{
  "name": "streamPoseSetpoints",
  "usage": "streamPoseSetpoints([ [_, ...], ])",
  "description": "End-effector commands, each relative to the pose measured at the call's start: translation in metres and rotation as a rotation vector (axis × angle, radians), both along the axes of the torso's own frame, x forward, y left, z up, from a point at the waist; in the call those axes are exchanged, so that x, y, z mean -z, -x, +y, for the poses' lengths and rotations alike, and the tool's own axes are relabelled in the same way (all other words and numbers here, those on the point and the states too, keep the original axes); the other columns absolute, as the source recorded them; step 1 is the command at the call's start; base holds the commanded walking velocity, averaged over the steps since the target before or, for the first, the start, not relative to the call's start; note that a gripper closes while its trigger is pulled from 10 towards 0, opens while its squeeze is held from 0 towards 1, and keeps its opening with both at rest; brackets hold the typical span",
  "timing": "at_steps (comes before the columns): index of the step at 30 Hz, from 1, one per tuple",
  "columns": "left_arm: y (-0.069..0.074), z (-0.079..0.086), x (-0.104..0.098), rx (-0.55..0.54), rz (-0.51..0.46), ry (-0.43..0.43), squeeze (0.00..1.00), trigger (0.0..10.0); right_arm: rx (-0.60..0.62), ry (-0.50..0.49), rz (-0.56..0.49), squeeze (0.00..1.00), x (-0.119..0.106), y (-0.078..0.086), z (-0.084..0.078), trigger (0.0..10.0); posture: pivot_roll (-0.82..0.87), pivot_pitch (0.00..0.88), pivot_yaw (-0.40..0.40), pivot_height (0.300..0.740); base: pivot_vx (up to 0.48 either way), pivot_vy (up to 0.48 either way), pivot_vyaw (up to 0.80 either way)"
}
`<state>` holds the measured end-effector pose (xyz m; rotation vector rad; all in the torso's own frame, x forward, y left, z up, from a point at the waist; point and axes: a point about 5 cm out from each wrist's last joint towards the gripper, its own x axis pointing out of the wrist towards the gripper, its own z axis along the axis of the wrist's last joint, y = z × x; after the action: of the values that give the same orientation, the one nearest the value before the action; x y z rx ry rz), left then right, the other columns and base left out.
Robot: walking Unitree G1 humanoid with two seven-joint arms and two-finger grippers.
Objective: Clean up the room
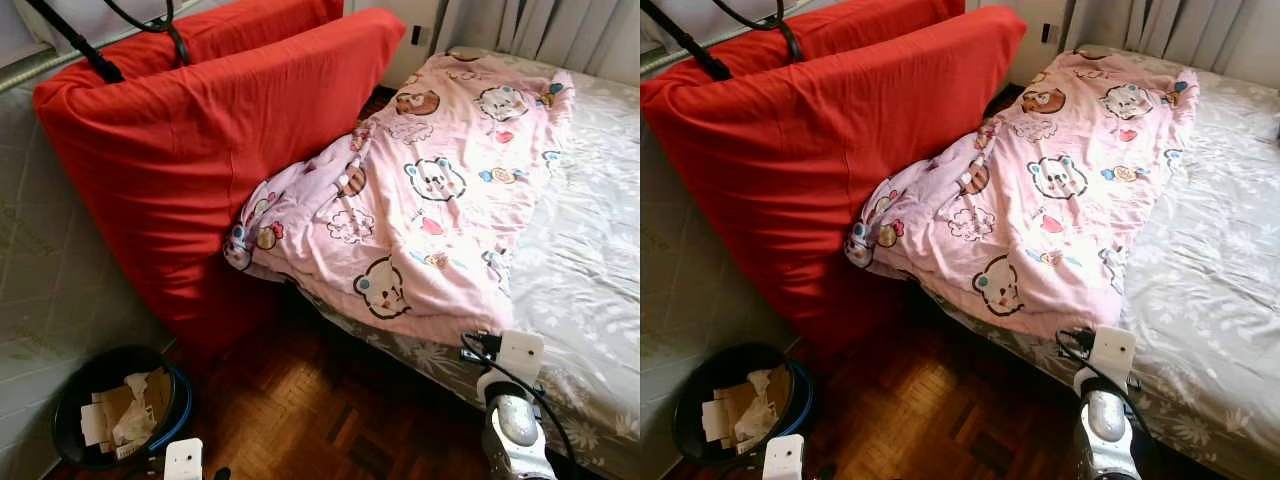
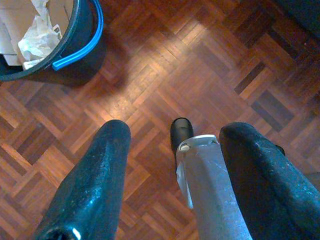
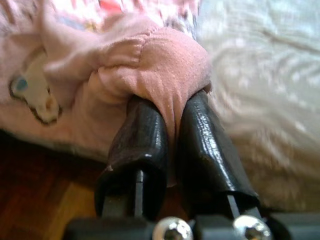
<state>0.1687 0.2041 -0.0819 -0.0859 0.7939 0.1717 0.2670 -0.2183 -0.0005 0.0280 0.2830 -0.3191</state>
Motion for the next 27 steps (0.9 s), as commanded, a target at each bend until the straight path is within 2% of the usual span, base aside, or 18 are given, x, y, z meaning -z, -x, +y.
streamPoseSetpoints([
  [1,0.011,0.003,0.004,-0.005,0.037,-0.012,0.0,10.0,0.005,-0.011,0.056,0.12,0.01,0.009,0.0,10.0,-0.14,0.13,0.015,0.74,0.0,0.0,0.0],
  [2,0.011,0.003,0.004,-0.005,0.038,-0.012,0.0,10.0,-0.001,-0.008,0.065,0.52,0.011,0.01,0.0,10.0,-0.14,0.13,0.015,0.74,0.0,0.0,0.0],
  [4,0.011,0.003,0.005,-0.005,0.038,-0.012,0.0,10.0,-0.005,-0.011,0.082,0.82,0.014,0.012,0.001,10.0,-0.14,0.13,0.015,0.74,0.0,0.0,0.0],
  [7,0.011,0.004,0.005,-0.004,0.038,-0.011,0.0,10.0,-0.01,-0.023,0.103,0.82,0.018,0.015,0.002,10.0,-0.14,0.131,0.015,0.74,0.0,0.0,0.0],
  [16,0.011,0.004,0.005,-0.008,0.039,-0.012,0.0,10.0,-0.039,-0.054,0.218,0.75,0.038,0.035,0.005,10.0,-0.14,0.129,0.016,0.74,0.0,0.0,0.0],
  [17,0.011,0.004,0.005,-0.01,0.039,-0.011,0.0,10.0,-0.053,-0.066,0.261,0.65,0.045,0.043,0.006,10.0,-0.13,0.128,0.016,0.74,0.0,0.0,0.0],
  [18,0.011,0.004,0.005,-0.01,0.039,-0.011,0.0,10.0,-0.06,-0.073,0.279,0.26,0.048,0.046,0.007,10.0,-0.14,0.128,0.017,0.74,0.0,0.0,0.0],
  [19,0.011,0.004,0.005,-0.011,0.039,-0.011,0.0,10.0,-0.066,-0.08,0.293,0.07,0.05,0.048,0.008,10.0,-0.14,0.128,0.018,0.74,0.0,0.0,0.0],
  [20,0.011,0.004,0.005,-0.011,0.04,-0.01,0.0,10.0,-0.094,-0.097,0.337,0.0,0.057,0.055,0.011,10.0,-0.14,0.127,0.018,0.74,0.0,0.0,0.0],
  [23,0.011,0.004,0.005,-0.01,0.041,-0.01,0.0,10.0,-0.117,-0.101,0.382,0.0,0.063,0.063,0.014,10.0,-0.14,0.126,0.019,0.74,0.0,0.0,0.0],
  [27,0.011,0.004,0.005,-0.01,0.045,-0.008,0.0,10.0,-0.145,-0.148,0.525,0.0,0.083,0.096,0.021,10.0,-0.14,0.115,0.024,0.74,0.0,0.0,0.0],
])
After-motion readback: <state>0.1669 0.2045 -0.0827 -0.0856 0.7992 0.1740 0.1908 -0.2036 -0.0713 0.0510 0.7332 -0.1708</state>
